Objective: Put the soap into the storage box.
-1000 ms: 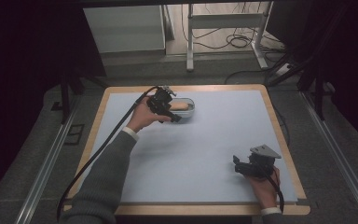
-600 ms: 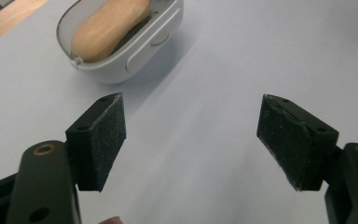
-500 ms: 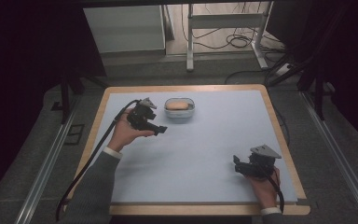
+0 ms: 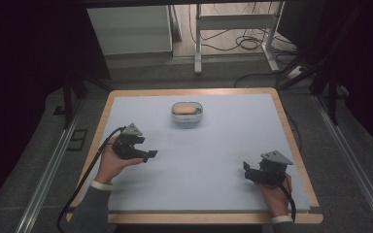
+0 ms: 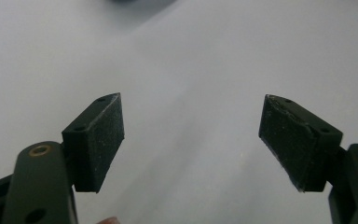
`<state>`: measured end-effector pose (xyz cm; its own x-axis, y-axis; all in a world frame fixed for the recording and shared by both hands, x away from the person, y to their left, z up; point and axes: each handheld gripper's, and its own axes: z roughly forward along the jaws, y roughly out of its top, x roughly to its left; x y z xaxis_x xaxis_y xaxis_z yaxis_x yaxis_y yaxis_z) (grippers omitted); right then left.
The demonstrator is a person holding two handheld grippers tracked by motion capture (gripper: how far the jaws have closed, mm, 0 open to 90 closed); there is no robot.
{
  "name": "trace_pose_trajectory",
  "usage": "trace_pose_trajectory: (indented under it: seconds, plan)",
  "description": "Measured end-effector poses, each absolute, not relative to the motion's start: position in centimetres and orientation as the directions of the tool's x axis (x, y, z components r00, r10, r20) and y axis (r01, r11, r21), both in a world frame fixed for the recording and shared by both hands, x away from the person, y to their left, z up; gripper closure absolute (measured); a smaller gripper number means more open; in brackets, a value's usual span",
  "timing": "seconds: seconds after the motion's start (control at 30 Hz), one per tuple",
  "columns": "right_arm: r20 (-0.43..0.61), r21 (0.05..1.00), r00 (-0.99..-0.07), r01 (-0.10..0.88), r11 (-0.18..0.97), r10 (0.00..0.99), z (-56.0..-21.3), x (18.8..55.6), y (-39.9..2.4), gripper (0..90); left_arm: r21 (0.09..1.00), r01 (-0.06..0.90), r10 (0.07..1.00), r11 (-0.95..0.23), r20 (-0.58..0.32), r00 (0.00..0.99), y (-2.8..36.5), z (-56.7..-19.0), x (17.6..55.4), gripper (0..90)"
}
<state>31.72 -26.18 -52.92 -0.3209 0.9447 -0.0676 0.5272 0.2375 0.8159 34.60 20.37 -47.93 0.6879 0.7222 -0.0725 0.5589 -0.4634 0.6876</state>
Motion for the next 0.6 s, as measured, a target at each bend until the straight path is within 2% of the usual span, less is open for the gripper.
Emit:
trace_pose_trajectory:
  seconds: [0.6]
  plan:
    - [-0.064,0.818,-0.318,0.526,0.233,0.946,-52.9,31.7,-26.3,6.3,0.678,0.594,0.738,-0.433,-0.113,0.666,21.7,-49.9,33.6,20.6]
